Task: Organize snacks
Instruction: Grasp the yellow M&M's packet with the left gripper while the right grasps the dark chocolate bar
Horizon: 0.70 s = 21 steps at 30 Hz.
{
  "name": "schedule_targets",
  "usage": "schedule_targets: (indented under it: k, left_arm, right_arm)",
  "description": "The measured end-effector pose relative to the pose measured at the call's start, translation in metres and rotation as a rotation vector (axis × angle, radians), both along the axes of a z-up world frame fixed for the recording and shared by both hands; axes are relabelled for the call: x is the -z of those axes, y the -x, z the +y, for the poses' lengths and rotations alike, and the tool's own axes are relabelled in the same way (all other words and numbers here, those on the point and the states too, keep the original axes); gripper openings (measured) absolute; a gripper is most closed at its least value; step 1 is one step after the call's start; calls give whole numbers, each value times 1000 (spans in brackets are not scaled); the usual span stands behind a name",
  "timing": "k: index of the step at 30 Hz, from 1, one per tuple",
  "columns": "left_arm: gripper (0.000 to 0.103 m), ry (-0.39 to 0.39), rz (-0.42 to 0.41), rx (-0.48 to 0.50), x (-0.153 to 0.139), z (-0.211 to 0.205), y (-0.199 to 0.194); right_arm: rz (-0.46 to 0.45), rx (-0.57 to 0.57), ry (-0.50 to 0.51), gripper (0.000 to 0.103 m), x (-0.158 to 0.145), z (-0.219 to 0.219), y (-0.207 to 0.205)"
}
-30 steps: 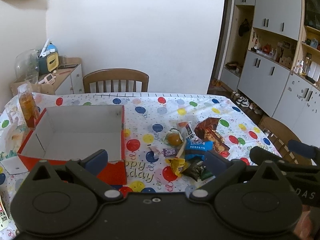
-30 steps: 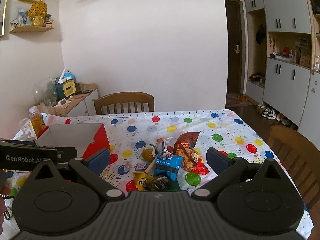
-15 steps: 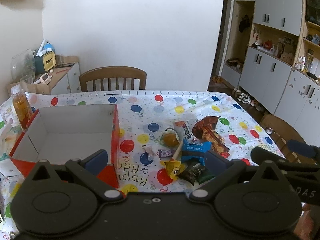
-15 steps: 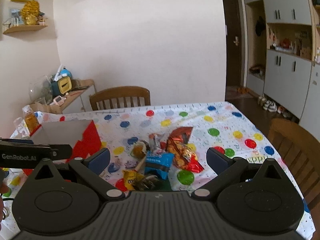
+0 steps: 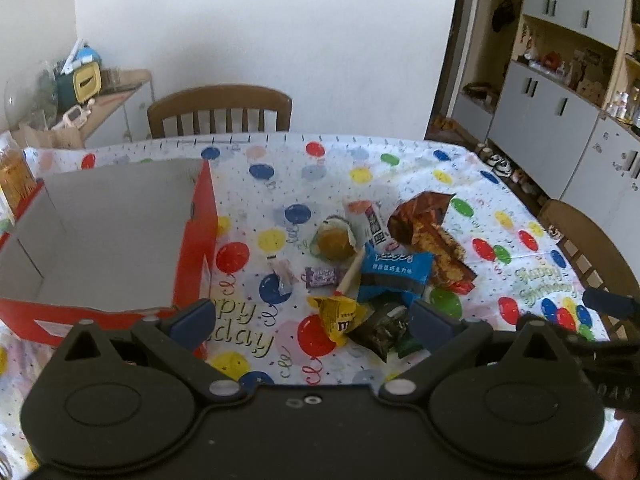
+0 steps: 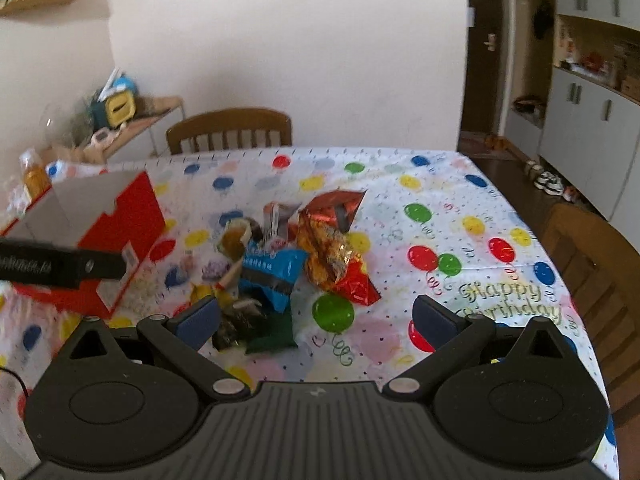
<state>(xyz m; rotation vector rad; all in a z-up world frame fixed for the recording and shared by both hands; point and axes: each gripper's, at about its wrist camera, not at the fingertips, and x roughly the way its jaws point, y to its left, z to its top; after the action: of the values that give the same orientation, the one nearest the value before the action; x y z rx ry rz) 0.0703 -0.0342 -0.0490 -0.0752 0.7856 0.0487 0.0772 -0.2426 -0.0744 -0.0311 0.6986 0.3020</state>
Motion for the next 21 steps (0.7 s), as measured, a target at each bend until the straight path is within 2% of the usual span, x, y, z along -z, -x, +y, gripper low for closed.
schedule_targets:
  k: [12, 15, 17, 21]
  left_arm:
    - [85, 108, 171, -95, 48, 8, -56]
    - [85, 157, 215, -110, 59, 11, -70]
    - [85, 181, 239, -116, 65, 10, -75]
    - [77, 220, 294, -118, 78, 7, -90]
  right_arm:
    - [64, -248, 51, 102, 45, 40, -29]
    - [90, -281, 66, 95, 56, 50, -39]
    - [99, -296, 65, 95, 63, 55, -45]
    - [107, -321, 76, 95, 72, 66, -55]
